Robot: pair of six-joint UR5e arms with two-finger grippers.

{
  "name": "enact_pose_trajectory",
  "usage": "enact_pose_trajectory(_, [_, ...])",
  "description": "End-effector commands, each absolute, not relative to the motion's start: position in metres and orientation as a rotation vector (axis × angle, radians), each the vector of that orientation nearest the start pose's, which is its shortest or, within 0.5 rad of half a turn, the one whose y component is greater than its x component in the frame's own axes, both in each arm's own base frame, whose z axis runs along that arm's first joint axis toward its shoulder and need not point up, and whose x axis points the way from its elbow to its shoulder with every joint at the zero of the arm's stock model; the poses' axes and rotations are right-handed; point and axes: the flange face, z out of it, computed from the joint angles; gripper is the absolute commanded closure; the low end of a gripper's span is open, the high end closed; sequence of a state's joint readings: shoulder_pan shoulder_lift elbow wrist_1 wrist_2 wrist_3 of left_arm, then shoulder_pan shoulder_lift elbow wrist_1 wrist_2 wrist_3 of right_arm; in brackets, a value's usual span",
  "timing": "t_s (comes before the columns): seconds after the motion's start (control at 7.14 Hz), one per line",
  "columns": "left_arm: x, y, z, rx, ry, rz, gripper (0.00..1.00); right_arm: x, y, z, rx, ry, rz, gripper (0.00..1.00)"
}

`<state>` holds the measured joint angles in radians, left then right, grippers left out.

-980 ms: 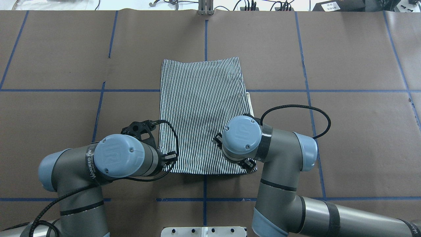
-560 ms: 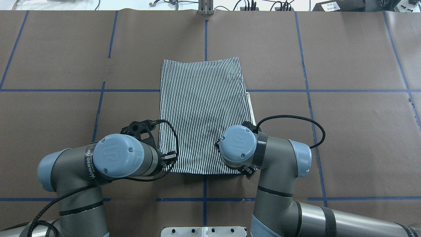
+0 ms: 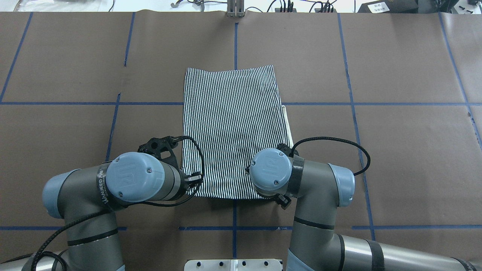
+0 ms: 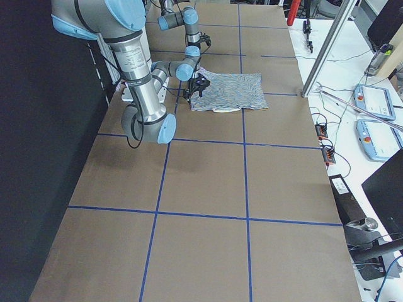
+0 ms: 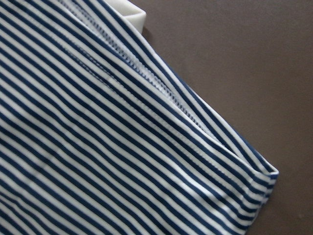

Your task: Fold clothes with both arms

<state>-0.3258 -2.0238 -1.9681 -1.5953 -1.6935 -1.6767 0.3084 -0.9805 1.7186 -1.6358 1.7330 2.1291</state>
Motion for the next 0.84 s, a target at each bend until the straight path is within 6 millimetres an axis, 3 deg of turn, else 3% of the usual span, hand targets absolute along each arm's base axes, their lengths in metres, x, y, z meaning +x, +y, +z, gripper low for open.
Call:
enact_pose_trajectory(0.0, [0.515,-0.302,0.234,-0.018,0.89,-0.351,1.0,-0.6,-0.314,0.267,-0.245,-0.66,0.777,0.52])
enact_pose_trajectory(0.14, [0.515,-0.302,0.234,-0.018,0.89,-0.351,1.0,-0.599,-0.314,0.268,-0.243,-0.659,0.777,0.97])
enact_pose_trajectory(0.7, [0.515,-0.302,0.233,-0.018,0.893,-0.351,1.0,-0.592,-0.326,0.264,-0.24,-0.67,0.79,1.0])
